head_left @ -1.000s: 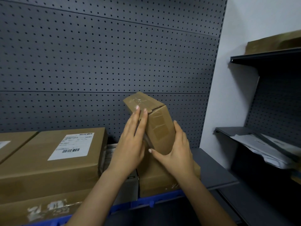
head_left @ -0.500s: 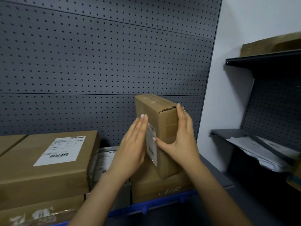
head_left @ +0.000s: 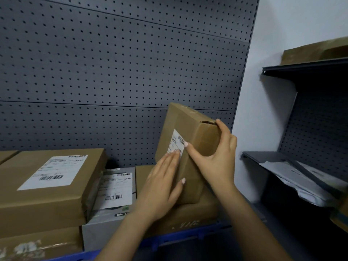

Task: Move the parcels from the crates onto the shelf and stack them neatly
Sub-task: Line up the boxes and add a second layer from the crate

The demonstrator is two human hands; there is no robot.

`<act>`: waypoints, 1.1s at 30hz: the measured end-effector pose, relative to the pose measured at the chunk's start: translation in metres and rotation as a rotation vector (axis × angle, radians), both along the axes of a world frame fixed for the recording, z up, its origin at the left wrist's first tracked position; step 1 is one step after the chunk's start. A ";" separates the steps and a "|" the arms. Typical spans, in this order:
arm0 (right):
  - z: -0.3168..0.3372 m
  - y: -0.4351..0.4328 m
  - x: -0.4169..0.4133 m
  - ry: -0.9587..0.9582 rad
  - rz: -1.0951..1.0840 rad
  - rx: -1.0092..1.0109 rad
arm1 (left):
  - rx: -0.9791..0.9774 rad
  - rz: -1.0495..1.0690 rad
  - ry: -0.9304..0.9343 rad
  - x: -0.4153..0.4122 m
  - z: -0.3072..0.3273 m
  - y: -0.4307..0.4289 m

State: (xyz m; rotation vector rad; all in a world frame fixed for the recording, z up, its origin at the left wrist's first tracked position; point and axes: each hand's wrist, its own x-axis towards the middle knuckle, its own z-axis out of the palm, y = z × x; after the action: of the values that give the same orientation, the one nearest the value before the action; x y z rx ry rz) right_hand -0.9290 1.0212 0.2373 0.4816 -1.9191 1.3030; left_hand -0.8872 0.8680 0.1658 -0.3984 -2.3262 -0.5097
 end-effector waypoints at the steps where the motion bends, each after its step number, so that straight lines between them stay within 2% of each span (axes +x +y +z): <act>1: 0.000 0.001 -0.001 -0.001 0.002 -0.036 | 0.001 0.008 -0.003 -0.002 -0.002 0.004; 8: -0.001 0.009 0.000 -0.011 0.013 -0.246 | -0.023 0.209 0.041 -0.008 -0.011 0.032; 12: -0.005 0.013 0.000 -0.037 0.070 -0.307 | -0.066 0.371 0.142 -0.015 -0.018 0.040; 19: -0.012 0.015 -0.010 -0.095 0.188 -0.381 | -0.107 0.377 0.232 -0.018 -0.017 0.037; 25: -0.012 0.015 -0.010 -0.043 0.127 -0.134 | -0.177 0.419 0.154 -0.003 -0.003 0.015; 29: -0.012 0.014 -0.013 0.072 0.027 0.036 | -0.264 0.423 0.129 0.007 0.009 0.002; 33: -0.019 0.013 -0.008 0.302 -0.137 0.473 | -0.335 0.416 0.074 0.022 0.024 -0.017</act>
State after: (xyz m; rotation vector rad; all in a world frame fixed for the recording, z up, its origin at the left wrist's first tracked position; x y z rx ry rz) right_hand -0.9374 1.0338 0.2187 0.7218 -1.9531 0.6387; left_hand -0.8653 0.8514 0.1895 -0.0759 -2.3357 0.0955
